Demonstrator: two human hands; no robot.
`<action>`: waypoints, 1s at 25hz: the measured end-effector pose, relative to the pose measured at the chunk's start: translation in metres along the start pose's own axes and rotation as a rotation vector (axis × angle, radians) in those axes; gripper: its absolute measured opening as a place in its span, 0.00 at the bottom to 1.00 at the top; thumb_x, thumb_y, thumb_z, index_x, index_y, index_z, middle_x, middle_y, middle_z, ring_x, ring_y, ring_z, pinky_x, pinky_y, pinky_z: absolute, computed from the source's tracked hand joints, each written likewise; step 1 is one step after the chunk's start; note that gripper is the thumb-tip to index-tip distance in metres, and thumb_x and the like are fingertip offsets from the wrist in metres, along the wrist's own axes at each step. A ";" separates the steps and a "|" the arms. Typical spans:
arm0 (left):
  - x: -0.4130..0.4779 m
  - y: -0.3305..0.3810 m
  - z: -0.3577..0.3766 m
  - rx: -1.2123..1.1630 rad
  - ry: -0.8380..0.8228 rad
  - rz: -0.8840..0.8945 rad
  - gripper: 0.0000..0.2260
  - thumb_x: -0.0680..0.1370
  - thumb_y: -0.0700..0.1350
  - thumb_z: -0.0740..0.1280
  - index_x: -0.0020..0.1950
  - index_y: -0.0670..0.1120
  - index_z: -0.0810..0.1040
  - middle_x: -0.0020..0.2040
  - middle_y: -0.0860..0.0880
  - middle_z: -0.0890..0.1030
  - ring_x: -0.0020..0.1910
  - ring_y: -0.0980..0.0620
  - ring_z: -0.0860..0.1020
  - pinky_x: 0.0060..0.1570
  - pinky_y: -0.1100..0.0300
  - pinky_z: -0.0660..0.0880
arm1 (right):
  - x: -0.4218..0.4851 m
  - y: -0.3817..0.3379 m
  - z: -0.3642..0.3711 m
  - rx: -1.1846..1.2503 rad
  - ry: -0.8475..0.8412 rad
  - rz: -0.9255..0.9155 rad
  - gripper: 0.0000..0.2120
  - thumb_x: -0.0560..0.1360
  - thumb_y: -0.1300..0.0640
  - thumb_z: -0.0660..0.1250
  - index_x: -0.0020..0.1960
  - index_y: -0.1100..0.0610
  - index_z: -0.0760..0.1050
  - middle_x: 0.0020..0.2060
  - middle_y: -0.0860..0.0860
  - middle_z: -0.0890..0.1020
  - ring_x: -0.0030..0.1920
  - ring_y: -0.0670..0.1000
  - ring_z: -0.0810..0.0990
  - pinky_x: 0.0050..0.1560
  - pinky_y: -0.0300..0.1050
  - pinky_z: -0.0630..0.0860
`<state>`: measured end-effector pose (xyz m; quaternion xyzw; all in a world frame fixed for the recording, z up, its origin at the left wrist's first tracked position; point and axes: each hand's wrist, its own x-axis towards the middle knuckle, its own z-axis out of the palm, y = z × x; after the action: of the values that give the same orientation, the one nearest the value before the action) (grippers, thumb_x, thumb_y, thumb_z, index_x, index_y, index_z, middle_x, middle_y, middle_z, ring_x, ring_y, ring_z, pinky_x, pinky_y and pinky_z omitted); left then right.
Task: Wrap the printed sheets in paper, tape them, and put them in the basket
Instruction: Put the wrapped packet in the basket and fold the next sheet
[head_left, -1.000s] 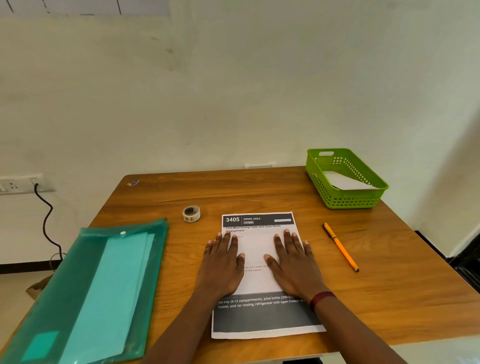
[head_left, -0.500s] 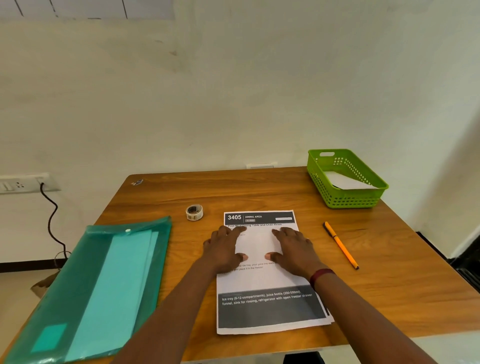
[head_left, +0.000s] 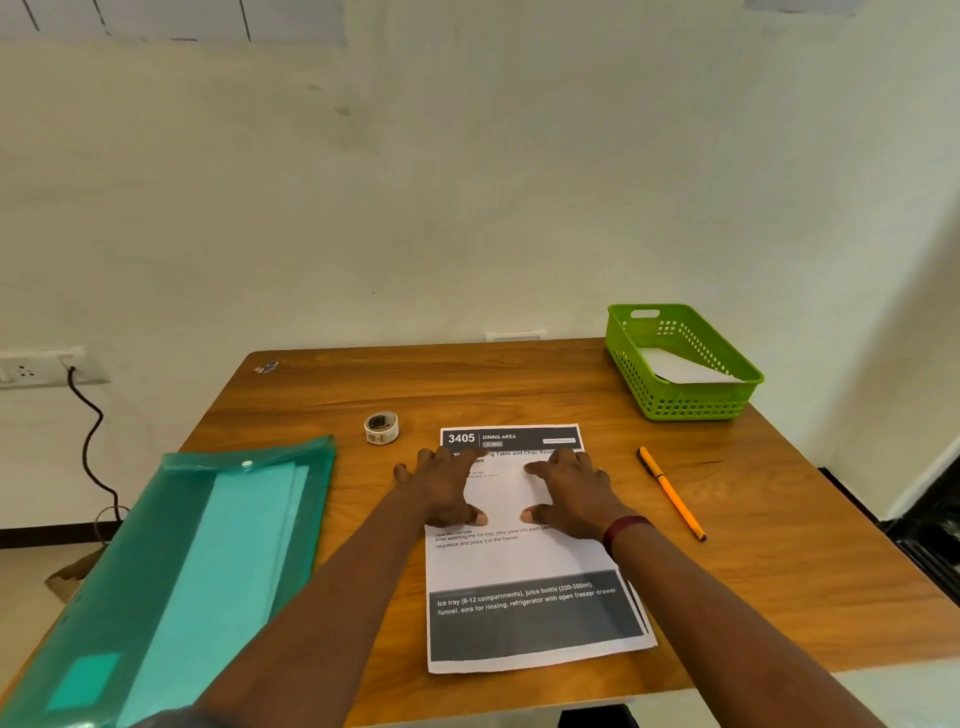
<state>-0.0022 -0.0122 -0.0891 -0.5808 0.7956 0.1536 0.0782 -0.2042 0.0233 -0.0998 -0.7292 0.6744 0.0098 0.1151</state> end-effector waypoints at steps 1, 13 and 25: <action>0.000 0.000 0.000 -0.008 0.010 0.005 0.43 0.72 0.60 0.72 0.78 0.60 0.48 0.79 0.46 0.55 0.77 0.41 0.52 0.70 0.33 0.52 | 0.001 0.000 0.000 -0.002 -0.005 0.000 0.37 0.72 0.39 0.70 0.76 0.46 0.60 0.70 0.56 0.65 0.72 0.59 0.60 0.70 0.64 0.62; -0.014 0.002 0.008 -0.070 0.200 -0.004 0.35 0.69 0.58 0.75 0.71 0.56 0.62 0.72 0.47 0.59 0.72 0.45 0.58 0.67 0.40 0.57 | -0.009 -0.009 0.004 -0.036 0.174 0.015 0.39 0.70 0.40 0.72 0.74 0.50 0.59 0.73 0.57 0.59 0.74 0.60 0.55 0.72 0.65 0.57; -0.044 -0.008 0.016 0.007 0.872 0.235 0.10 0.72 0.46 0.75 0.50 0.50 0.79 0.48 0.52 0.81 0.49 0.48 0.79 0.49 0.44 0.67 | -0.039 -0.004 -0.004 0.078 0.636 -0.076 0.11 0.75 0.55 0.69 0.57 0.51 0.76 0.52 0.50 0.79 0.56 0.54 0.75 0.57 0.53 0.71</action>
<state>0.0185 0.0308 -0.0915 -0.4966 0.8153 -0.1005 -0.2805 -0.2044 0.0612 -0.0891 -0.7153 0.6489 -0.2487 -0.0733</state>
